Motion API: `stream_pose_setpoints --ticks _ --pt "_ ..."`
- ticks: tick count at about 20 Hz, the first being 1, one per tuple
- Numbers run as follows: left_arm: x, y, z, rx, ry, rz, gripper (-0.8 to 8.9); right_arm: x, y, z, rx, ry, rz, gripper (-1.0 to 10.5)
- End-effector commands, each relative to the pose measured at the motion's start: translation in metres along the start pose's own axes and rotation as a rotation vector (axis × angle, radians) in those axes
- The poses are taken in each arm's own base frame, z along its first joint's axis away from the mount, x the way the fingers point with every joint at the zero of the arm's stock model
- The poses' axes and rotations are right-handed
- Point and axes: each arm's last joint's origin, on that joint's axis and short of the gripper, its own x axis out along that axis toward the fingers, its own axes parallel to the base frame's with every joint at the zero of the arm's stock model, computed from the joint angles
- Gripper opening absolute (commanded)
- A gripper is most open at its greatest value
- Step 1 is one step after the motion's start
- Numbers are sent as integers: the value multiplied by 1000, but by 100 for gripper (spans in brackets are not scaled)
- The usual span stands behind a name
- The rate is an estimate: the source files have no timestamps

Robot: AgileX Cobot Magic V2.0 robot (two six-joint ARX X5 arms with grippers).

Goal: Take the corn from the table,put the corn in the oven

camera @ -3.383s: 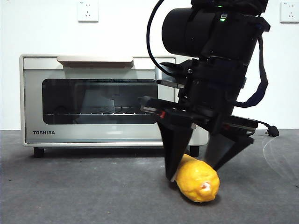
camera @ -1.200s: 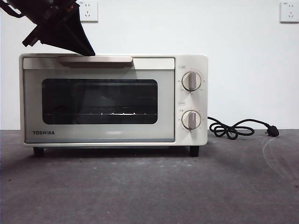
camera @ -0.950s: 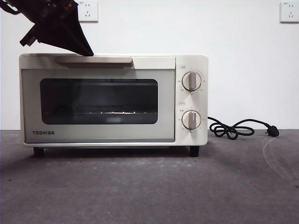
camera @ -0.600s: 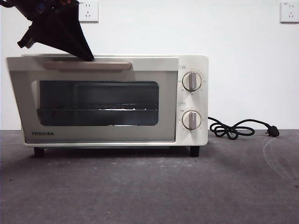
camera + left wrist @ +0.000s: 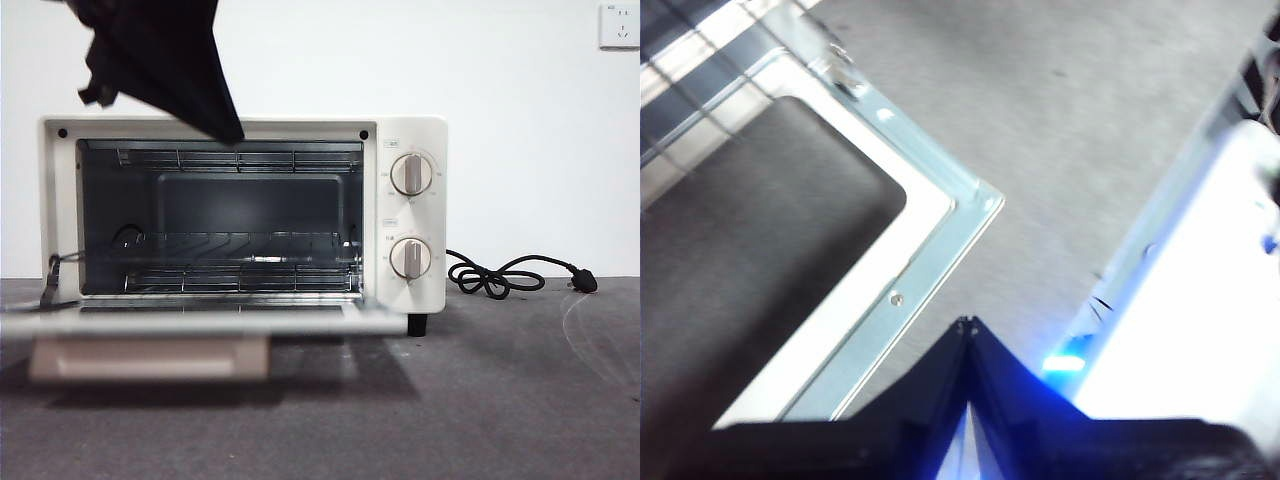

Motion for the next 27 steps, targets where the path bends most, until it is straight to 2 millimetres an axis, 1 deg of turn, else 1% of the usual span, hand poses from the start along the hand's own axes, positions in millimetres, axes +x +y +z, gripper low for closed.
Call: stream_pose_setpoints --ticks 1,2,4,9,11,13,14,17,20,24,27 --pt "-19 -10 -6 34 -50 -1 -6 0 1 2 -16 -10 15 -12" --pt "-30 -14 -8 40 -84 0 -6 0 1 2 -23 -17 17 -12" --pt "-59 -25 -17 57 -187 46 -6 2 3 6 -48 -40 41 -12" --pt "-111 -42 -43 52 -390 184 -6 13 10 18 -100 -103 197 -12" --pt "-136 -51 -61 37 -498 221 -6 21 15 27 -129 -141 283 -12" --pt "-162 -60 -84 23 -623 248 -6 37 28 35 -168 -175 353 -12" --pt "-171 -63 -93 18 -669 255 -6 45 33 37 -182 -184 368 -12" --pt "-192 -71 -118 2 -789 266 -6 67 46 43 -245 -211 396 -12" --pt "-207 -76 -141 -14 -884 261 -6 93 59 46 -299 -225 407 -12" --pt "-218 -81 -165 -25 -963 263 -6 132 70 46 -377 -230 348 -12" --pt "-221 -81 -175 -38 -975 256 -6 163 72 44 -440 -221 254 -12"
